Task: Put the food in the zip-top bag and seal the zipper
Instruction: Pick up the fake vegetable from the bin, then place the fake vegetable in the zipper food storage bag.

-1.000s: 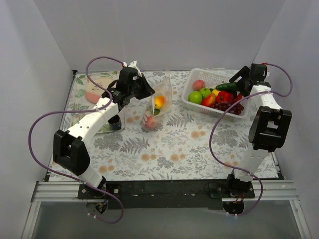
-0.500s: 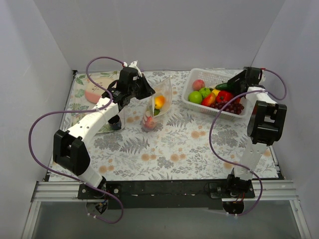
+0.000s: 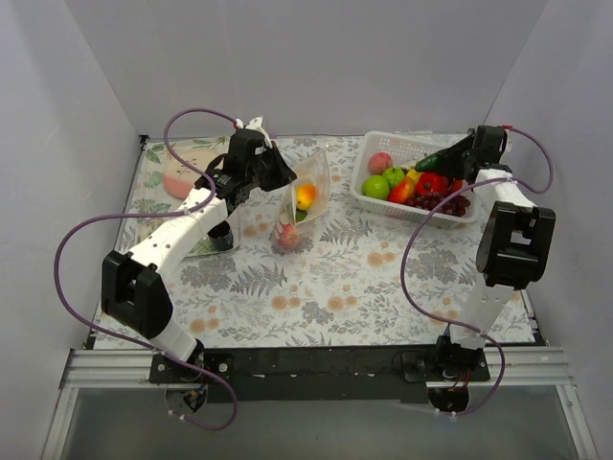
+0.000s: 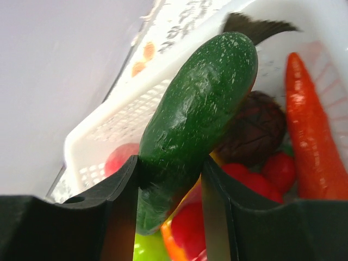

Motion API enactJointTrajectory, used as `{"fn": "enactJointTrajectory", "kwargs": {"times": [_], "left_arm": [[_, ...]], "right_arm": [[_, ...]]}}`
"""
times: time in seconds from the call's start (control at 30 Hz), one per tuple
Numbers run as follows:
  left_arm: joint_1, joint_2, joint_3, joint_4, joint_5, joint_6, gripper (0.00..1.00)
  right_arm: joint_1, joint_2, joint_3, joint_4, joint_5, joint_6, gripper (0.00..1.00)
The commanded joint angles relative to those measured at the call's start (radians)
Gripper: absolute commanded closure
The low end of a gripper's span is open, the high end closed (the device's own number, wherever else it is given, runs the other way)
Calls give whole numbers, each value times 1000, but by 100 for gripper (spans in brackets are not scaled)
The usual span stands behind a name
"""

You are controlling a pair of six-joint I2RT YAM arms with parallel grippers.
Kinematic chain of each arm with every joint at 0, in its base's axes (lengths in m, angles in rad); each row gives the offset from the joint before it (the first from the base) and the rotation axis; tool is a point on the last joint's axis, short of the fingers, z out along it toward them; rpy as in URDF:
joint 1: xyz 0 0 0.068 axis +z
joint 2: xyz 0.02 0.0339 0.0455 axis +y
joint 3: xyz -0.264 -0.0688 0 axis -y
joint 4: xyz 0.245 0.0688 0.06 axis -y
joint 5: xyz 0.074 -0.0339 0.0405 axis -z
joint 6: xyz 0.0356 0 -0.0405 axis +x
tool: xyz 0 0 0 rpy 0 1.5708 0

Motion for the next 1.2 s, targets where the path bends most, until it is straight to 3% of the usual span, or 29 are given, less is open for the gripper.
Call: {"fn": "enactJointTrajectory", "kwargs": {"times": [0.0, 0.23, 0.47, 0.7, 1.0, 1.17], "left_arm": [[7, -65, 2, 4, -24, 14, 100], [7, -54, 5, 6, -24, 9, 100], [7, -42, 17, 9, -7, 0, 100], [7, -34, 33, 4, -2, -6, 100], [7, -31, 59, -16, -8, -2, 100], [7, -30, 68, -22, -14, 3, 100]], "right_arm": [[38, -115, -13, 63, -53, -16, 99], [110, -227, -99, 104, -77, -20, 99], [338, -378, -176, 226, -139, -160, 99], [593, -493, -165, 230, 19, -336, 99], [829, -476, -195, 273, 234, -459, 99], [944, -421, -183, 262, 326, -531, 61]]}}
